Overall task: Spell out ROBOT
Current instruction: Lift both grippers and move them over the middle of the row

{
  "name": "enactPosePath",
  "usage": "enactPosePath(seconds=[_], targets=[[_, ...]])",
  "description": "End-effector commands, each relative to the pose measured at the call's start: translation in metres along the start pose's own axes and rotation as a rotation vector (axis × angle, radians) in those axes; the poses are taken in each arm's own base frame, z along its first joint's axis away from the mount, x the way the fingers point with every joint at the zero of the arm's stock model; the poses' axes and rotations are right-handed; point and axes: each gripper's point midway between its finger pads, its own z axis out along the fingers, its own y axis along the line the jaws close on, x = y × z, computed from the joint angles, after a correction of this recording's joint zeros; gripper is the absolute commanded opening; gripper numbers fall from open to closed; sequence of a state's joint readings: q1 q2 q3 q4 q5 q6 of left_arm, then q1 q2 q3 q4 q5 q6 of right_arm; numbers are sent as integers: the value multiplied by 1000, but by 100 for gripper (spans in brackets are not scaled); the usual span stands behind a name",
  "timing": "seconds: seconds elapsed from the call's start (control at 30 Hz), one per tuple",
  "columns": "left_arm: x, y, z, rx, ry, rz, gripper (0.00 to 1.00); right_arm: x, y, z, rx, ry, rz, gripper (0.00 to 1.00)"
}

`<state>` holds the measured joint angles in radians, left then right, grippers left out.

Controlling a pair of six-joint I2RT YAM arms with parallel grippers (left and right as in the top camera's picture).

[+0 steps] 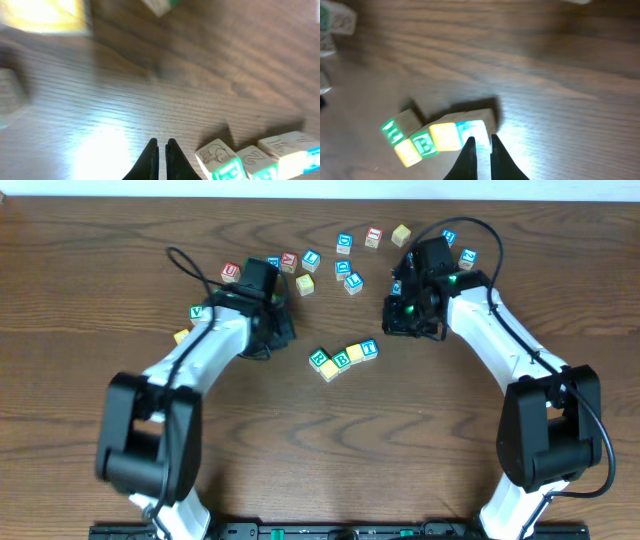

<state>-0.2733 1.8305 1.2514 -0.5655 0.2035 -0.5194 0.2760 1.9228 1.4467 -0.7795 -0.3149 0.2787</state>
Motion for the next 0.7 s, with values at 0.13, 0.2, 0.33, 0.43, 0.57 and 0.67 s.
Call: enactPosePath(seconds=[0.13,0.2,0.33,0.43,0.57,0.67], targets=[[-26,2,-31,29,-109,97,7,52,54,8,-39,153,-69,1],[-25,-2,-28,57,-96,133,7,66,66,15,-37,180,-69,1],[-20,-12,-17,113,-60,189,7,84,71,30,45,185,-1,1],[-17,-11,-11,117,-38,196,7,95,72,42,107,189,33,1],[-13,-19,-9,166,-18,253,7,106,73,56,158,207,47,1],[-14,-20,-9,174,-24,258,7,107,71,58,166,213,59,1]])
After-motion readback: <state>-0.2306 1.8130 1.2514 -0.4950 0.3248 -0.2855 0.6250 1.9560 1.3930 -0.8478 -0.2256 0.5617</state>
